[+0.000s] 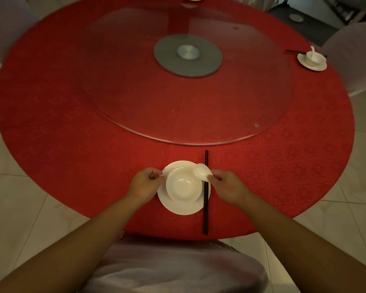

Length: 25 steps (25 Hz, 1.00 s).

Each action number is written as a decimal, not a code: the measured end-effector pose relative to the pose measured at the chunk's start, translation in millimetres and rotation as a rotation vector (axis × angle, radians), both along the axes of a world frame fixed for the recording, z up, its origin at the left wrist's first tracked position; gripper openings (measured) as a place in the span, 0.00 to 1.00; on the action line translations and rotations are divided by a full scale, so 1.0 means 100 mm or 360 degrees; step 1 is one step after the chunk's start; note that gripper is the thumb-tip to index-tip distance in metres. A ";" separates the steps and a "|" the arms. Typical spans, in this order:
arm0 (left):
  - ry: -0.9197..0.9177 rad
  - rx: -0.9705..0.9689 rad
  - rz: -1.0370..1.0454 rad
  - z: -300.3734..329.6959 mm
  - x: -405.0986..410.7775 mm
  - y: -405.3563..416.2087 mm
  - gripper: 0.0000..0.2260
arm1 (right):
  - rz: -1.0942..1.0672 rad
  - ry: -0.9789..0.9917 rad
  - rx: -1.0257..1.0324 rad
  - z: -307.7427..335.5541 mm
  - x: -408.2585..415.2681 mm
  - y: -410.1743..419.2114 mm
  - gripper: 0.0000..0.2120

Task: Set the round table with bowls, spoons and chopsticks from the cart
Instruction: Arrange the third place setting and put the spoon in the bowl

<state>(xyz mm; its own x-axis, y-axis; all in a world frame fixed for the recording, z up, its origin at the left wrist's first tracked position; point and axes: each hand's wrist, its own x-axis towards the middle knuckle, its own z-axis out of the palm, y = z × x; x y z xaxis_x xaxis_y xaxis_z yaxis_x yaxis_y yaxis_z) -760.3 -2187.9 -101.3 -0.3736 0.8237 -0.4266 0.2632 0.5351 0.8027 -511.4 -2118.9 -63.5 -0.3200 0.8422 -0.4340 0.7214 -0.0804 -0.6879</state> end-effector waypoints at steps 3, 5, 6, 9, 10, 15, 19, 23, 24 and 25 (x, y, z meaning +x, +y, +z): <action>0.0002 -0.0039 -0.0046 -0.03 0.01 -0.02 0.11 | 0.0204 -0.0158 0.0038 0.02 -0.16 -0.02 0.12; -0.0017 -0.0052 -0.0061 -0.05 0.01 -0.04 0.12 | 0.0324 -0.0314 0.0148 0.00 -0.25 -0.06 0.11; -0.0025 -0.0055 -0.0065 -0.07 0.01 -0.05 0.13 | 0.0387 -0.0389 0.0199 -0.01 -0.30 -0.07 0.11; -0.0186 -0.0074 0.0002 -0.11 0.01 -0.06 0.16 | 0.0532 -0.0584 0.0303 -0.05 -0.42 -0.06 0.13; -0.0291 -0.0086 0.0041 -0.12 0.02 -0.06 0.16 | 0.0558 -0.0625 0.0321 -0.08 -0.45 -0.04 0.14; -0.0598 -0.0127 0.0099 -0.15 0.06 -0.07 0.19 | 0.0611 -0.0666 0.0389 -0.16 -0.47 0.01 0.14; -0.0568 -0.0117 0.0105 -0.16 0.08 -0.05 0.17 | 0.0697 -0.0752 0.0489 -0.21 -0.48 0.04 0.13; -0.0587 -0.0101 0.0150 -0.17 0.10 -0.05 0.13 | 0.0694 -0.0722 0.0599 -0.19 -0.42 0.02 0.13; -0.0585 -0.0099 0.0161 -0.17 0.11 -0.05 0.12 | 0.0630 -0.0641 0.0668 -0.17 -0.38 0.01 0.12; -0.0584 -0.0096 0.0168 -0.18 0.11 -0.05 0.12 | 0.0501 -0.0518 0.0722 -0.15 -0.33 0.00 0.10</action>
